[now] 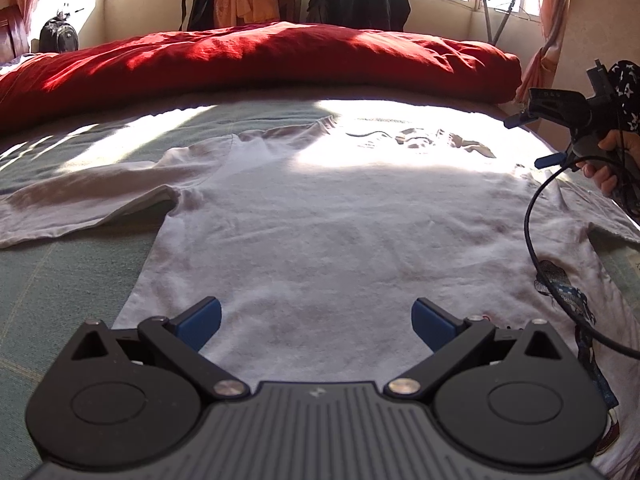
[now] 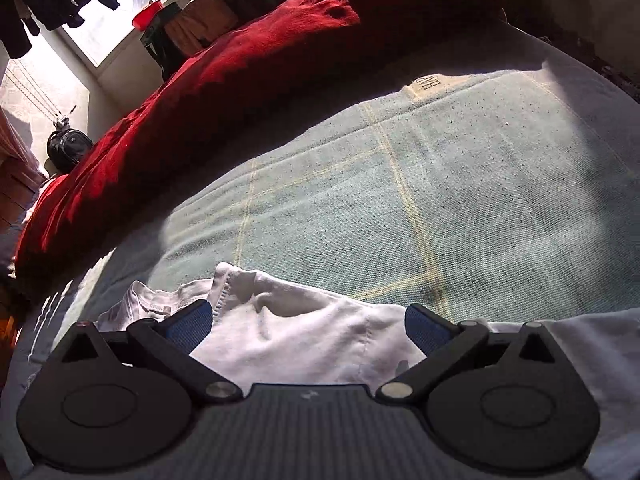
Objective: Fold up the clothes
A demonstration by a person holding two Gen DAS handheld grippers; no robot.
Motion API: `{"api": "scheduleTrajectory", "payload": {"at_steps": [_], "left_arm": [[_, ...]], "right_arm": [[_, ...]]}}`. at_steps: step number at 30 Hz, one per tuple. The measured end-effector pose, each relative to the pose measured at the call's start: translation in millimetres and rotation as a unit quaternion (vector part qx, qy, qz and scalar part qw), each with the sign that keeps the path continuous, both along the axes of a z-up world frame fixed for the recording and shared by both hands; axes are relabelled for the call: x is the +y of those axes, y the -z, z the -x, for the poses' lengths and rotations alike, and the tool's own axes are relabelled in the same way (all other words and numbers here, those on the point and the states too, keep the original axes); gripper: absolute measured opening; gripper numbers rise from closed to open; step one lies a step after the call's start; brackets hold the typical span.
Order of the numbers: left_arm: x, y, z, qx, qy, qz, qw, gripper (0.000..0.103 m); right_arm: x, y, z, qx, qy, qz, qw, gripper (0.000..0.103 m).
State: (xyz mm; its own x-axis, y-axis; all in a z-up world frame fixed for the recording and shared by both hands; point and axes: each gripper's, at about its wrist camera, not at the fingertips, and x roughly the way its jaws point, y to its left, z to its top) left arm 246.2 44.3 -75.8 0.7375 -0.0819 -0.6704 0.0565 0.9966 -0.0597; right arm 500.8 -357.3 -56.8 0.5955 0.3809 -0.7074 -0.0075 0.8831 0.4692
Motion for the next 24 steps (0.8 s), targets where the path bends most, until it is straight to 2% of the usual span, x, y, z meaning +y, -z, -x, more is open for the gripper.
{"api": "scheduleTrajectory", "payload": {"at_steps": [2,5,8,11,13,19,24], "left_arm": [[-1.4,0.6,0.2,0.000,0.003,0.001,1.0000,0.101],[-3.8,1.2,0.9,0.001,0.010,-0.001,0.9999,0.101],[-2.4,0.8,-0.3,0.002,0.008,-0.001,1.0000,0.101],[-0.6,1.6,-2.2,0.004,0.002,0.000,1.0000,0.101],[1.9,1.6,-2.3,0.003,0.000,0.001,1.0000,0.101],[10.6,1.0,-1.3,-0.002,-0.008,0.003,1.0000,0.101],[16.5,1.0,-1.1,-0.004,-0.011,0.004,0.9999,0.101]], "right_arm": [[9.9,2.6,3.1,0.015,-0.014,0.008,1.000,0.103],[25.2,21.8,-5.1,0.032,-0.030,0.006,0.999,0.103],[36.6,33.4,-21.0,0.018,-0.021,0.023,0.999,0.103],[37.1,29.3,-39.8,-0.003,-0.028,0.006,1.000,0.103],[34.6,27.4,-50.1,0.003,-0.034,-0.010,0.999,0.103],[49.9,4.7,-28.9,-0.015,-0.035,-0.025,0.999,0.103],[81.4,26.2,-43.7,0.009,-0.061,-0.019,0.998,0.103]]}}
